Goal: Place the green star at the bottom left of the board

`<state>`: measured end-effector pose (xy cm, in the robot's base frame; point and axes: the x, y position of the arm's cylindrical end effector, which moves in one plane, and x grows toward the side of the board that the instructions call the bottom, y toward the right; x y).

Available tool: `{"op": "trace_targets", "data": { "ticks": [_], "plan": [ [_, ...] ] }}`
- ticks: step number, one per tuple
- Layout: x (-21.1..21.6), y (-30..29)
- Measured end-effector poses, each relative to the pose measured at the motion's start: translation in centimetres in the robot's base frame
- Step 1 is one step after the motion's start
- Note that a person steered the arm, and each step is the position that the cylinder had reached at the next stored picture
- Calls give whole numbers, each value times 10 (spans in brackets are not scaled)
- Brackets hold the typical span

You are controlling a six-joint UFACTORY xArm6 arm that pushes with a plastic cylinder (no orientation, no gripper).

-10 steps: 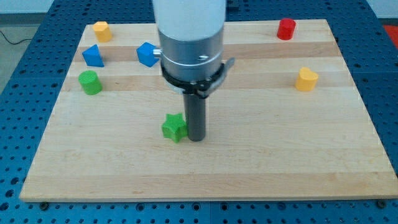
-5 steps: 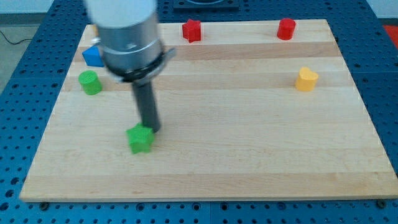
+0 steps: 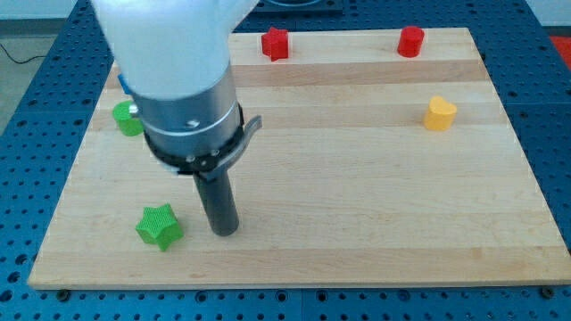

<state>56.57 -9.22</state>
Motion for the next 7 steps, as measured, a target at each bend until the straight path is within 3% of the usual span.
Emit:
{"op": "trace_targets", "data": {
  "ticks": [3, 7],
  "plan": [
    [1, -100],
    [1, -133]
  ]
}}
